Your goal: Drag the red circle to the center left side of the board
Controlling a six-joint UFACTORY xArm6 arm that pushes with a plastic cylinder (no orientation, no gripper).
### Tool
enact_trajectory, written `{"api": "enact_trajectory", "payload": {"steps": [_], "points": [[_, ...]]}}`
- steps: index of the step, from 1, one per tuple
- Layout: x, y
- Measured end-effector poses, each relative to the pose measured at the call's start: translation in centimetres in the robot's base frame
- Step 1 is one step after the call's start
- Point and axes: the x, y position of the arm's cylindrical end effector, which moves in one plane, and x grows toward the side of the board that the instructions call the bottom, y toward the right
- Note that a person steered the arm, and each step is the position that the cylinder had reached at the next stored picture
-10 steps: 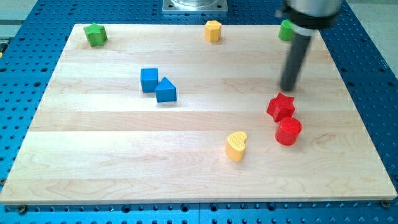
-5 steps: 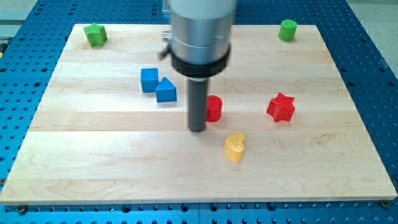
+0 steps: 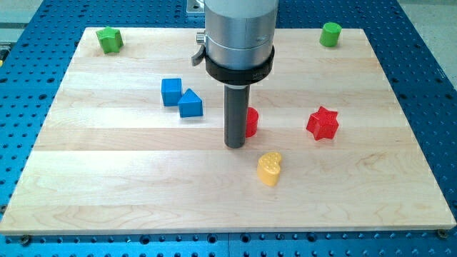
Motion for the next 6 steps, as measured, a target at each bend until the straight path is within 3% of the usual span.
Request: {"api": "enact_trajectory", "payload": {"steps": [1,2,4,5,6], "points": [[0.9,5.6],[-1.6,7.4],[-1.6,1.1],[-3.5,3.5],[-3.6,0.1]]}}
